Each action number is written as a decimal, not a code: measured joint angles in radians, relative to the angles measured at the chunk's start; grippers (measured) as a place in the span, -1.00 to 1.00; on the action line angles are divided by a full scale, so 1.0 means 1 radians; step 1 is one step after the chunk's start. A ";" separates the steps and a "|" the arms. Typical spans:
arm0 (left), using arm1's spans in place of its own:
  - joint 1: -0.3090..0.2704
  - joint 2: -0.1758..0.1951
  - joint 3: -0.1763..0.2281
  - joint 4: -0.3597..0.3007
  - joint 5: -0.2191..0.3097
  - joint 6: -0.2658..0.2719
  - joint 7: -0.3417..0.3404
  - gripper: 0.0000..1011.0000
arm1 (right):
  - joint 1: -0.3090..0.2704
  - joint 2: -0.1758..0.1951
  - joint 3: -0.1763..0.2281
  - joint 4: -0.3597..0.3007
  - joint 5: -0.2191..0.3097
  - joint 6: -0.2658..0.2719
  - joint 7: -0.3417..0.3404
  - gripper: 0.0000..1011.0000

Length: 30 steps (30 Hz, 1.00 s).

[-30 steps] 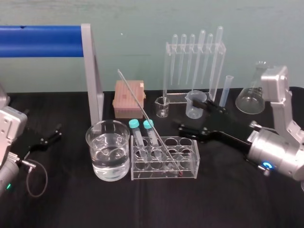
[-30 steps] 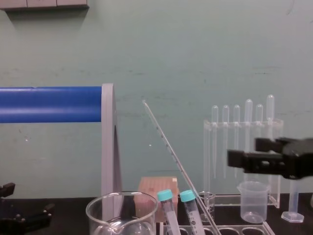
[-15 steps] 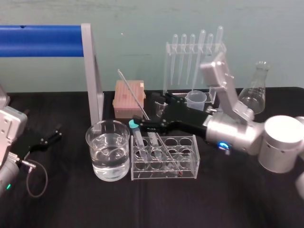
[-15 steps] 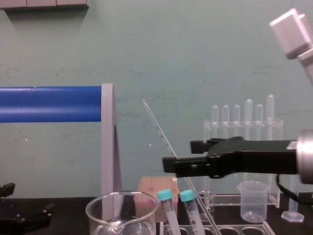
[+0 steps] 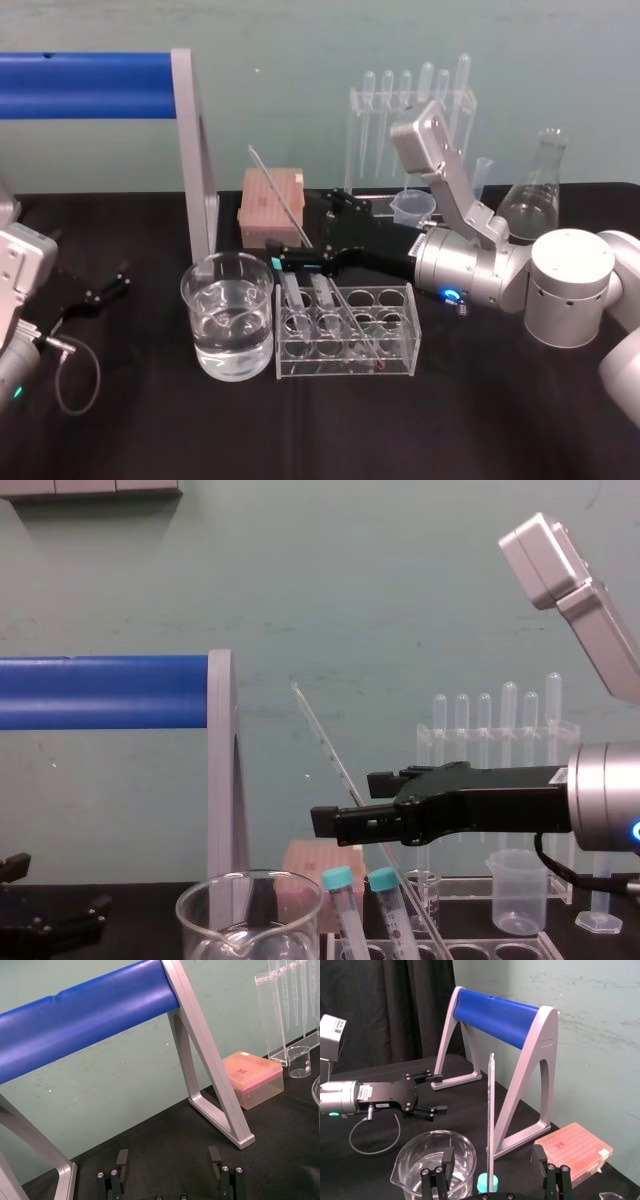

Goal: Hold the thermometer with one hand and immerse one end into the beaker, then reinsert it into the test tube rack.

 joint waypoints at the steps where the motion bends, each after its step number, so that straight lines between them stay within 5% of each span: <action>1: 0.000 0.000 0.000 0.000 0.000 0.000 0.000 0.99 | 0.000 0.000 0.000 -0.001 0.000 0.000 0.000 0.97; 13: 0.000 0.000 0.000 0.000 0.000 0.000 0.000 0.99 | -0.003 0.002 0.002 -0.005 0.004 -0.001 0.000 0.42; 30: 0.000 0.000 0.000 0.000 0.000 0.000 0.000 0.99 | -0.005 0.004 0.004 -0.007 0.005 -0.002 0.000 -0.70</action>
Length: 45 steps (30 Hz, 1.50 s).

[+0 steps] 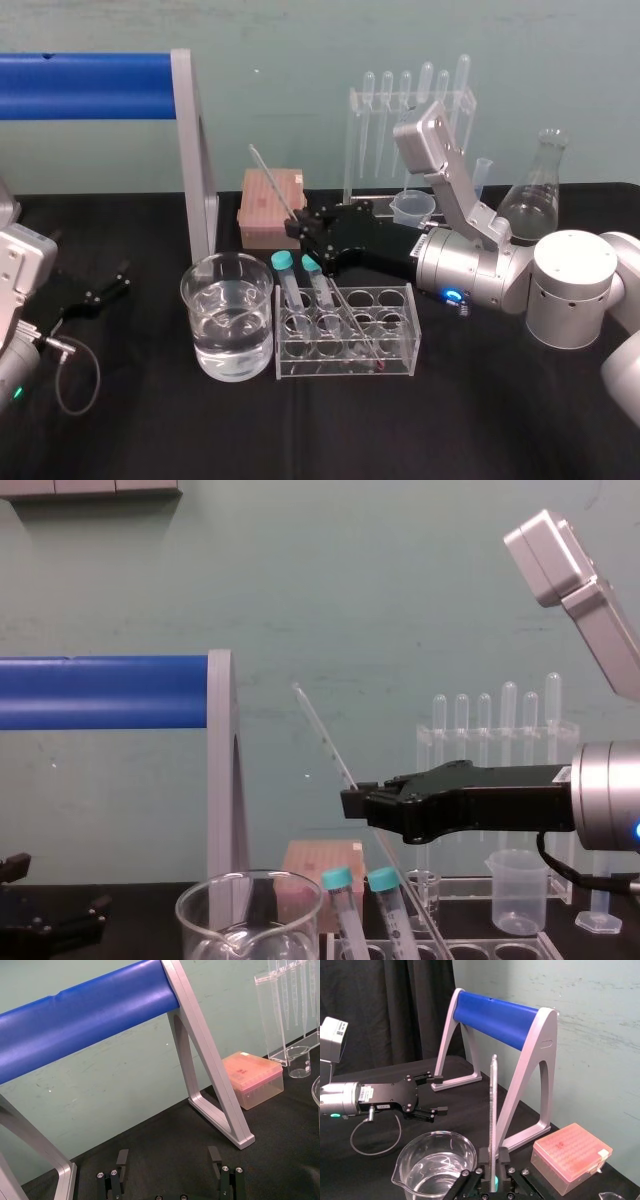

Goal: Hold the thermometer with one hand and immerse one end into the beaker, then reinsert it into the test tube rack.

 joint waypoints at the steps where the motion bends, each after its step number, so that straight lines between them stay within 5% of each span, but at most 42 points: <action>1: 0.000 0.000 0.000 0.000 0.000 0.000 0.000 0.99 | 0.000 0.000 0.000 0.000 0.000 0.000 0.000 -0.73; 4: 0.000 0.000 0.000 0.000 0.000 0.000 0.000 0.99 | 0.000 0.000 0.000 0.000 0.000 0.000 0.000 -0.89; 18: 0.000 0.000 0.000 0.000 0.000 0.000 0.000 0.99 | -0.012 -0.002 0.008 -0.003 0.004 -0.016 -0.001 -0.89; 33: 0.000 0.000 0.000 0.000 0.000 0.000 0.000 0.99 | -0.133 -0.001 0.117 -0.072 0.074 -0.216 -0.005 -0.89; 45: 0.000 0.000 0.000 0.000 0.000 0.000 0.000 0.99 | -0.198 -0.020 0.218 -0.138 0.204 -0.373 0.057 -0.89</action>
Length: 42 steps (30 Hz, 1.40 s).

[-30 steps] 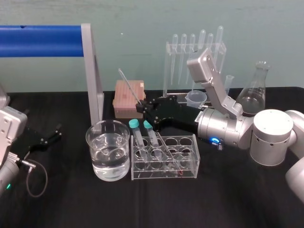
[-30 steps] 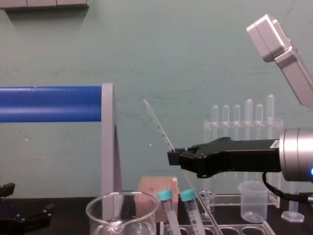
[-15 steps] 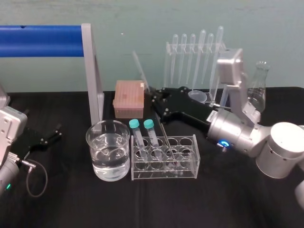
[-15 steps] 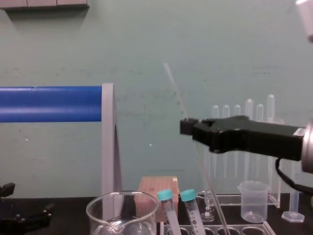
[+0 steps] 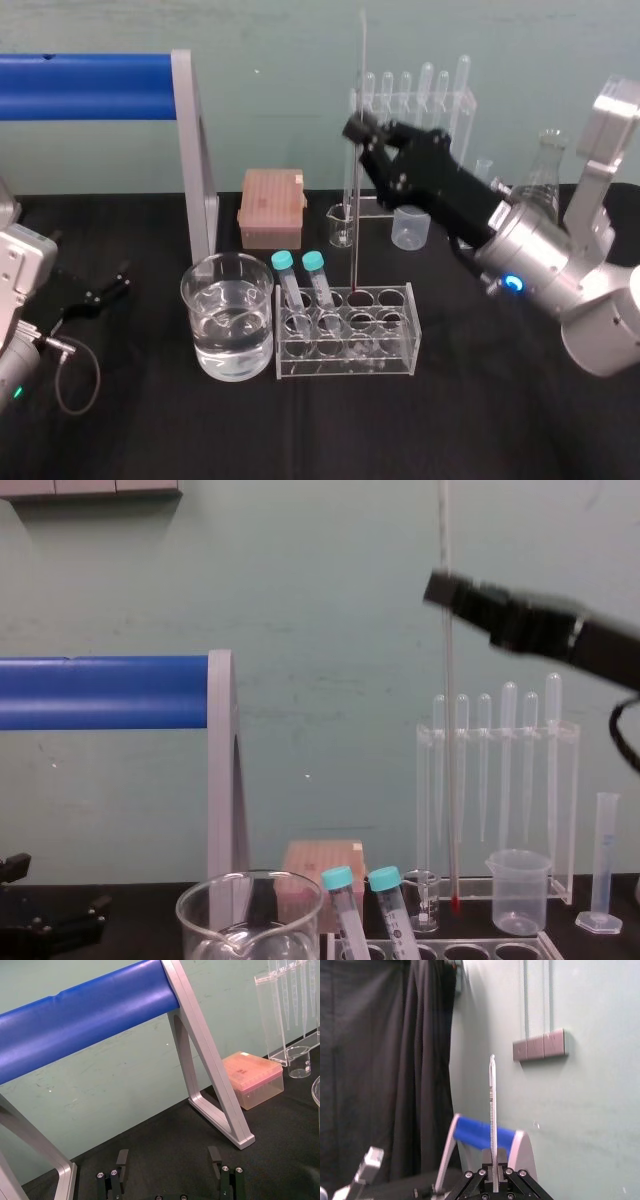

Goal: Hold the thermometer with one hand and immerse one end into the beaker, then reinsert it into the test tube rack.

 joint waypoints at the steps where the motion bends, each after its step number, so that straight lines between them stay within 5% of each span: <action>1: 0.000 0.000 0.000 0.000 0.000 0.000 0.000 0.99 | 0.005 0.000 0.006 -0.016 0.007 -0.002 0.001 -0.89; 11: 0.000 0.000 0.000 0.000 0.000 0.000 0.000 0.99 | 0.119 -0.030 -0.023 -0.016 0.022 -0.002 0.046 -0.89; 15: 0.000 0.000 0.000 0.000 0.000 0.000 0.000 0.99 | 0.185 -0.080 -0.071 0.046 0.028 -0.017 0.086 -0.89; 21: 0.000 0.000 0.000 0.000 0.000 0.000 0.000 0.99 | 0.278 -0.180 -0.164 0.223 0.015 -0.062 0.150 -0.89; 31: 0.000 0.000 0.000 0.000 0.000 0.000 0.000 0.99 | 0.296 -0.225 -0.230 0.393 -0.007 -0.042 0.184 -0.89; 42: 0.000 0.000 0.000 0.000 0.000 0.000 0.000 0.99 | 0.282 -0.250 -0.241 0.480 -0.014 -0.053 0.202 -0.89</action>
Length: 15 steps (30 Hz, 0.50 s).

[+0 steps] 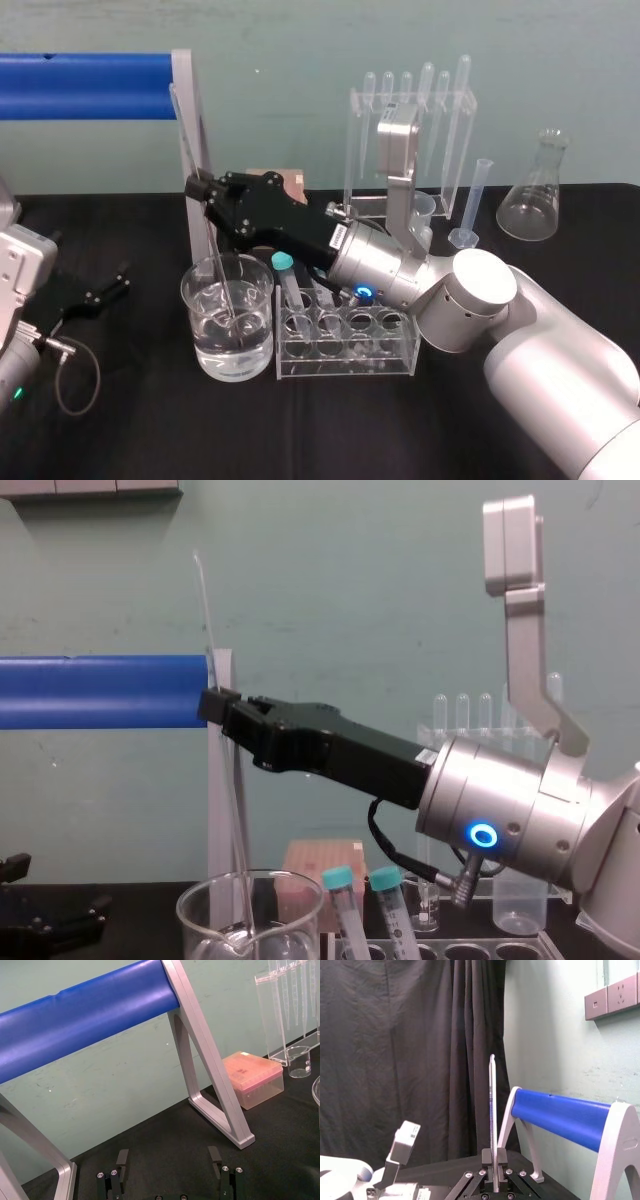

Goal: Hold the thermometer with one hand and immerse one end into the beaker, then reinsert it into the test tube rack.

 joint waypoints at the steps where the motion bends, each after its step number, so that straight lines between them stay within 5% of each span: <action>1: 0.000 0.000 0.000 0.000 0.000 0.000 0.000 0.99 | -0.001 -0.002 -0.001 0.006 -0.004 -0.003 0.001 -0.89; 15: 0.000 0.000 0.000 0.000 0.000 0.000 0.000 0.99 | -0.011 -0.008 -0.002 0.024 -0.032 -0.009 0.001 -0.89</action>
